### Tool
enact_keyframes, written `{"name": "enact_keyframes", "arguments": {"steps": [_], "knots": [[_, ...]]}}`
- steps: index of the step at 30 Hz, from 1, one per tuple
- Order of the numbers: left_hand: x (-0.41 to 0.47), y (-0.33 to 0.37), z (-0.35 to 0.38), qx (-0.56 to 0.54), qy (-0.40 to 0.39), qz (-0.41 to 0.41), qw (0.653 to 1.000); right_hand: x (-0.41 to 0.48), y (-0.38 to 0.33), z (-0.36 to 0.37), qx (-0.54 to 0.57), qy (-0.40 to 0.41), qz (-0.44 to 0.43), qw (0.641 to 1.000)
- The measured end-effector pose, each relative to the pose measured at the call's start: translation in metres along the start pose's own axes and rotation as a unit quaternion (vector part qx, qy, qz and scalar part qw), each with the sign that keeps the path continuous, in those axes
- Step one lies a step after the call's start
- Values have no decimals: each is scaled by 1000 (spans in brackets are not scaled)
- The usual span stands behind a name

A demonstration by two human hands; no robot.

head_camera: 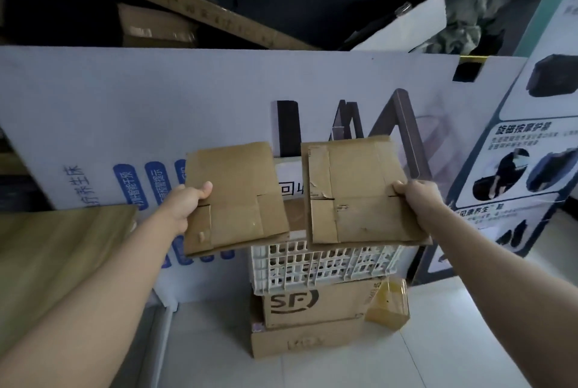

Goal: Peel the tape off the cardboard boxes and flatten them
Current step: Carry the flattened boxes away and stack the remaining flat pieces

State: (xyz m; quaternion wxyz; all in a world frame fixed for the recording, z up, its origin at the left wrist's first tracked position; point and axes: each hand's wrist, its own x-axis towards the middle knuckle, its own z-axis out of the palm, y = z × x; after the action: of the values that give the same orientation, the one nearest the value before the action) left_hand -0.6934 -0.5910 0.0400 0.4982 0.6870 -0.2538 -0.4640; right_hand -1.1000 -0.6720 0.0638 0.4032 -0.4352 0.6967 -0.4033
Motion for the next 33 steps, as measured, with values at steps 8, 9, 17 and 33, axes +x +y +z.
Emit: {"name": "enact_keyframes", "arguments": {"steps": [8,9,17,33], "knots": [[62,20,43,-38,9,-15,999,103,-19,43,-38,-61,-1,997],[69,21,49,-42,11,-18,999,114,-21,49,-47,-70,-4,996],[109,25,97,-34,29,-50,998,178,-20,101,-132,-163,-13,978],[101,-31,149,-74,163,-154,972,269,-13,151,-260,-418,-62,868]]}}
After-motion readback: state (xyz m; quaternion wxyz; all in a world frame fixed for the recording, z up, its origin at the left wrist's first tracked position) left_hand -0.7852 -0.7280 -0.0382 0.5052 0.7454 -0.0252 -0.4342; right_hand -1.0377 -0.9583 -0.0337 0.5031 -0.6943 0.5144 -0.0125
